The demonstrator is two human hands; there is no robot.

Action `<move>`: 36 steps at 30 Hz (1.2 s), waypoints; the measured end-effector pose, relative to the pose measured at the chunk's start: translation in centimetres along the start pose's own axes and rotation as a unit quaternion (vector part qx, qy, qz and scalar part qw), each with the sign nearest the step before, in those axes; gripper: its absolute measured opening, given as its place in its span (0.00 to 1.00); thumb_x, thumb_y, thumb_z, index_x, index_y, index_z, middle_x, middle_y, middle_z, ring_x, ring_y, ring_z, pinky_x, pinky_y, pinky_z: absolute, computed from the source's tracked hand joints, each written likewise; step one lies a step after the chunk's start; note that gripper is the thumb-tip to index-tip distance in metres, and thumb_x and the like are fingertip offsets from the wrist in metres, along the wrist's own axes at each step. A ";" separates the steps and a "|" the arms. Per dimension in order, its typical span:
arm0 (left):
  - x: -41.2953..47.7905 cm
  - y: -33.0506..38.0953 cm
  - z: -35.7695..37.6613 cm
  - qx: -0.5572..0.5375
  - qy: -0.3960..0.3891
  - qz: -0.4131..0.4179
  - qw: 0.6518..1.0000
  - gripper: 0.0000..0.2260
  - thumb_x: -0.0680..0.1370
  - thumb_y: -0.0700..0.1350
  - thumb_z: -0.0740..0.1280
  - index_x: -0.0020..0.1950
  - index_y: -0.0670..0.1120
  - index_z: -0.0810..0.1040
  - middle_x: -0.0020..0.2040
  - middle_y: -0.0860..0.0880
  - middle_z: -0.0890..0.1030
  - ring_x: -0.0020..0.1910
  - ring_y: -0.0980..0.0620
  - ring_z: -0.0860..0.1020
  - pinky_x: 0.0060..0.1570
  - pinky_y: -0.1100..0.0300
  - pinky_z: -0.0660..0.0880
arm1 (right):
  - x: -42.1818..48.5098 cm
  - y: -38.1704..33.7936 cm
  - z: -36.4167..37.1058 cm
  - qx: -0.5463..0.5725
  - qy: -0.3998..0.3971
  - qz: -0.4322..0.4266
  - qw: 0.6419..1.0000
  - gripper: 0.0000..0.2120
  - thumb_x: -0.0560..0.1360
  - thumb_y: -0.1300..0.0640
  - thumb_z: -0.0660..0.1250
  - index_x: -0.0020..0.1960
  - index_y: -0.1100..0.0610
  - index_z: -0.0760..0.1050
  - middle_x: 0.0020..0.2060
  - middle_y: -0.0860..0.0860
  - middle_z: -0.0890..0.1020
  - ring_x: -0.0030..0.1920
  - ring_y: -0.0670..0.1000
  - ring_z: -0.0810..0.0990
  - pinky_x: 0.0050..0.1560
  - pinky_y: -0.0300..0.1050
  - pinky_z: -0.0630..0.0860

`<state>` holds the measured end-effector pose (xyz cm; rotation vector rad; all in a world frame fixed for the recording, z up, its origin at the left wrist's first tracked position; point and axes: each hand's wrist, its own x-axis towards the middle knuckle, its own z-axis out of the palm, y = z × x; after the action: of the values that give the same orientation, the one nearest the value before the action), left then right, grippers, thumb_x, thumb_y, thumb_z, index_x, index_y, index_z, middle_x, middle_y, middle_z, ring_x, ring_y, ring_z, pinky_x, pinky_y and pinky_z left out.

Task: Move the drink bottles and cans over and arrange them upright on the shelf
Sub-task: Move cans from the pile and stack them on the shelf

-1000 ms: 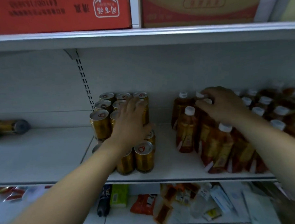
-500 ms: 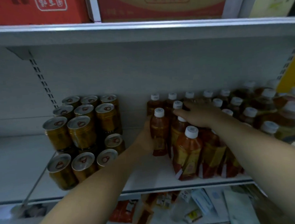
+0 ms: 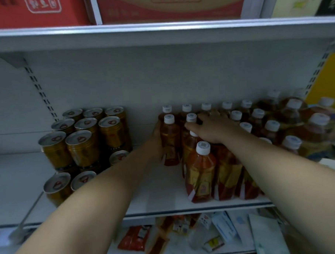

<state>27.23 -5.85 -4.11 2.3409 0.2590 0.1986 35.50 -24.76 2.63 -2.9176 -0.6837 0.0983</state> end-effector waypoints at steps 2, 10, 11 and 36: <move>-0.8 1.0 -1.5 0.020 -0.028 0.022 0.999 0.40 0.74 0.38 0.69 0.76 0.47 0.45 0.72 0.40 0.64 0.68 0.48 0.67 0.62 0.65 0.65 | -0.2 -0.2 -0.3 0.002 0.004 0.000 1.000 0.50 0.60 0.21 0.42 0.75 0.47 0.60 0.76 0.58 0.58 0.73 0.63 0.57 0.69 0.63 0.57; -8.5 1.5 -11.2 0.120 -0.058 0.057 0.989 0.32 0.74 0.59 0.67 0.74 0.53 0.60 0.73 0.52 0.64 0.67 0.56 0.63 0.56 0.66 0.60 | -1.4 -3.7 -2.5 -0.071 0.082 -0.068 0.992 0.37 0.70 0.26 0.52 0.66 0.52 0.70 0.63 0.57 0.75 0.60 0.60 0.73 0.58 0.55 0.71; -9.9 1.4 -12.7 0.134 -0.047 0.063 0.988 0.31 0.74 0.58 0.67 0.74 0.53 0.61 0.73 0.52 0.64 0.67 0.56 0.64 0.56 0.66 0.61 | -1.4 -5.4 -2.8 -0.070 0.087 -0.083 0.990 0.37 0.71 0.26 0.53 0.66 0.53 0.70 0.63 0.56 0.75 0.60 0.60 0.73 0.56 0.54 0.71; -35.2 -34.2 -43.4 0.221 0.076 -0.245 0.941 0.30 0.75 0.57 0.66 0.74 0.50 0.61 0.75 0.48 0.61 0.69 0.48 0.66 0.67 0.54 0.63 | -4.7 -66.3 8.7 -0.027 -0.045 -0.362 0.931 0.32 0.73 0.30 0.58 0.67 0.51 0.68 0.63 0.53 0.75 0.57 0.56 0.75 0.53 0.50 0.74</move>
<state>-20.72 38.68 -0.35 2.6074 1.0426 0.0767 1.49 32.96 4.35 -2.5140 -1.7368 0.1298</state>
